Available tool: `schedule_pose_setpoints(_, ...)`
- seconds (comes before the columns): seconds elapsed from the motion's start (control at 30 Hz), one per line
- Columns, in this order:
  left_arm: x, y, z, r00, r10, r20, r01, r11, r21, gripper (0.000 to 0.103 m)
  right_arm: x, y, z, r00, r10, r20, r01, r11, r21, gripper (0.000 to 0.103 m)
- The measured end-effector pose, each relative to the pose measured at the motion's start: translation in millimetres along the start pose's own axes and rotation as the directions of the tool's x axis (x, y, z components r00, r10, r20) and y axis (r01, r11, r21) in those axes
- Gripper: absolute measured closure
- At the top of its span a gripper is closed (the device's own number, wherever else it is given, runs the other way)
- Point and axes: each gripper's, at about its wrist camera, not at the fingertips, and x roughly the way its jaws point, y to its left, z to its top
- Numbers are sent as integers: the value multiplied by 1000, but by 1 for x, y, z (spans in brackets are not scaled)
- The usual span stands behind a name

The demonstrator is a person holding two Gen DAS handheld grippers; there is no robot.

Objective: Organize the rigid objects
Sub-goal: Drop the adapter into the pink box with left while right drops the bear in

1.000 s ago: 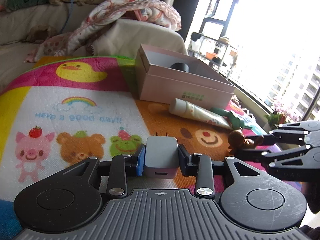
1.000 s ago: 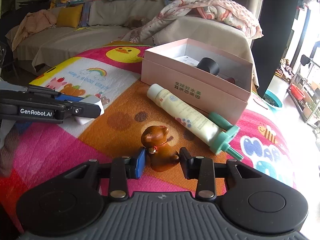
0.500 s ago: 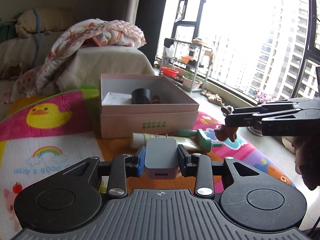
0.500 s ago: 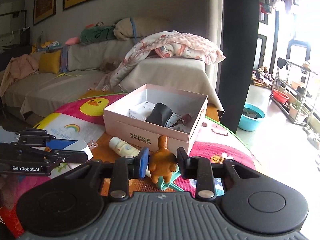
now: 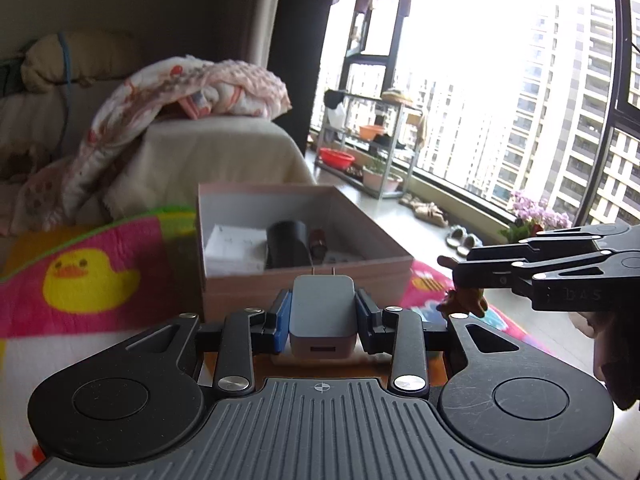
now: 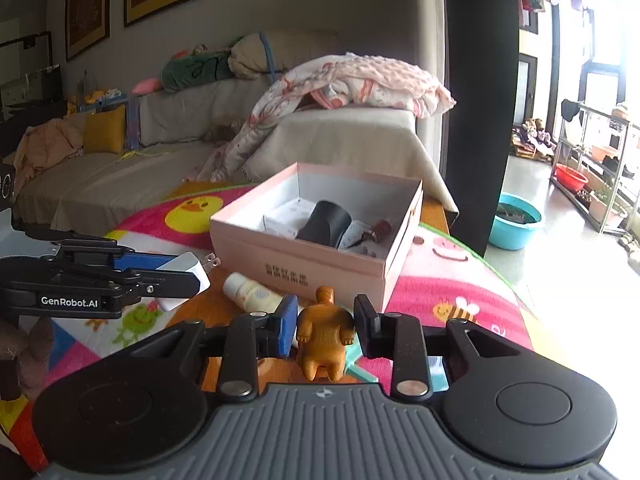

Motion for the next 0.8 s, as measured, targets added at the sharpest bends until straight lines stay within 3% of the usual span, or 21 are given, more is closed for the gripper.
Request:
schedule_pose_setpoints(0.13, 36, 19, 29, 1000, 25, 10, -25, 999, -39, 66, 32, -9, 44, 1000, -10, 23, 10, 1000, 10, 73)
schedule_pose_setpoints(0.23, 65, 31, 42, 999, 37, -38, -39, 997, -71, 66, 69, -17, 79, 999, -41, 29, 40, 999, 36, 73)
schedule_pose_setpoints(0.3, 80, 36, 45, 997, 38, -71, -44, 996, -83, 66, 96, -25, 101, 998, -22, 55, 18, 997, 74, 73)
schedule_pose_setpoints(0.37, 81, 37, 45, 997, 55, -49, -58, 995, -77, 66, 119, -33, 117, 999, -13, 53, 6, 993, 122, 72)
schedule_pose_setpoints(0.43, 72, 41, 45, 998, 58, -4, -59, 995, -77, 66, 133, -41, 125, 999, -36, 38, 28, 981, 192, 64)
schedule_pose_setpoints(0.5, 58, 47, 43, 998, 61, 26, -58, 993, -100, 66, 132, -41, 122, 999, -30, 43, 21, 981, 193, 60)
schedule_pose_setpoints(0.57, 47, 52, 35, 997, 63, 35, -58, 991, -124, 66, 122, -36, 111, 996, -75, 54, 67, 987, 143, 55)
schedule_pose_setpoints(0.63, 38, 52, 21, 998, 54, 18, -51, 988, -143, 66, 108, -29, 93, 990, -123, 67, 117, 990, 76, 44)
schedule_pose_setpoints(0.73, 30, 46, -1, 1000, 27, -16, -29, 987, -155, 66, 81, -26, 55, 986, -155, 58, 153, 988, 30, 39)
schedule_pose_setpoints(0.8, 28, 38, -14, 999, 6, -43, -13, 989, -148, 66, 67, -29, 29, 992, -127, 9, 127, 991, 45, 39)
